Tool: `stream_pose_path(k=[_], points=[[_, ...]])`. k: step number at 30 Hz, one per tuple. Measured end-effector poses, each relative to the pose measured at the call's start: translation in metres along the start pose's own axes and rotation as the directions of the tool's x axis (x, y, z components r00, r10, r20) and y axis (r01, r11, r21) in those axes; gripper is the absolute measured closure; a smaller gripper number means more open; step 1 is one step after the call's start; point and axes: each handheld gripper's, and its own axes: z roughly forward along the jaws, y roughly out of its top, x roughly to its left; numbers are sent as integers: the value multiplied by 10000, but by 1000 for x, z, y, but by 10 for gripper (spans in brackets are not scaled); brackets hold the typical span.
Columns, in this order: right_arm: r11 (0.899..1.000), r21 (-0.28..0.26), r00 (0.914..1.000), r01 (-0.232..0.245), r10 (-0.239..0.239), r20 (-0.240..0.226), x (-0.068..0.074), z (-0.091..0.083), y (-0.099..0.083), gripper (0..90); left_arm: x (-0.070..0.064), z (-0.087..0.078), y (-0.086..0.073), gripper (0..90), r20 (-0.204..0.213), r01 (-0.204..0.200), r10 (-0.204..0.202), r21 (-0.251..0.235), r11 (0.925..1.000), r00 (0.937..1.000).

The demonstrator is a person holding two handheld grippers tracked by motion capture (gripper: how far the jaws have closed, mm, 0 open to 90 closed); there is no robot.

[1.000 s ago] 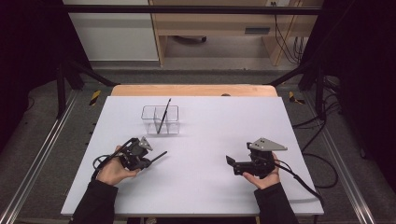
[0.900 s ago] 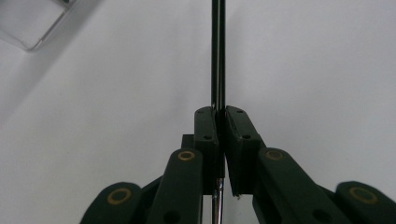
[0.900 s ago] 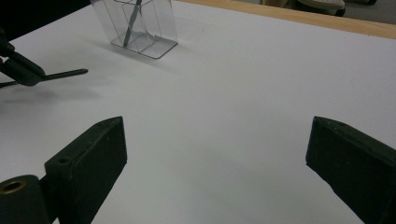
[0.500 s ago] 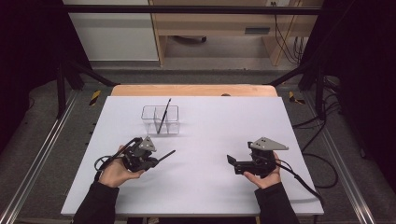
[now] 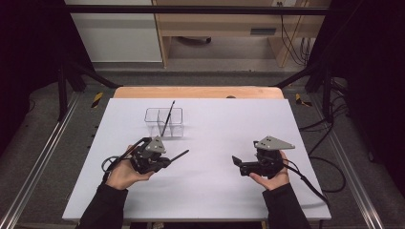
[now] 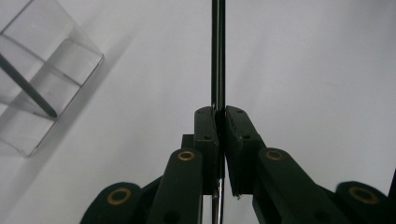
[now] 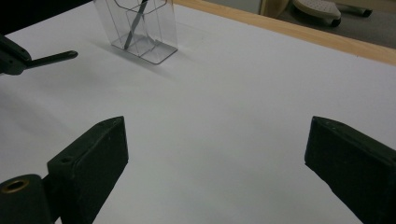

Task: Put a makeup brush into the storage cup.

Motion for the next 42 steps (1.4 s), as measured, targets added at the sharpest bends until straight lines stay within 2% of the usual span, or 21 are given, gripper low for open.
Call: stream_pose_path(k=[8,20,31,35,39,42], points=[[9944,353,9947,999,-1007,229,9,-4,19,65,-6,5,16,832,287,-428,430,-68,9991,9987],[9744,819,9770,2096,-2120,222,24,-3,34,64,-11,9,29,833,457,-916,927,-246,9955,9946],[9444,1369,9531,2991,-3027,61,34,-3,39,62,-12,14,39,833,840,-1292,1309,-259,9913,9878],[9367,1420,9462,3201,-3236,15,37,-3,39,62,-13,16,42,833,943,-1443,1441,-43,9895,9851],[9292,1495,9399,3379,-3416,-10,40,-3,39,62,-13,17,46,832,1029,-1512,1507,-33,9885,9832],[9191,1625,9314,3589,-3641,20,42,-2,38,61,-14,16,49,833,1037,-1614,1606,-11,9869,9816]])
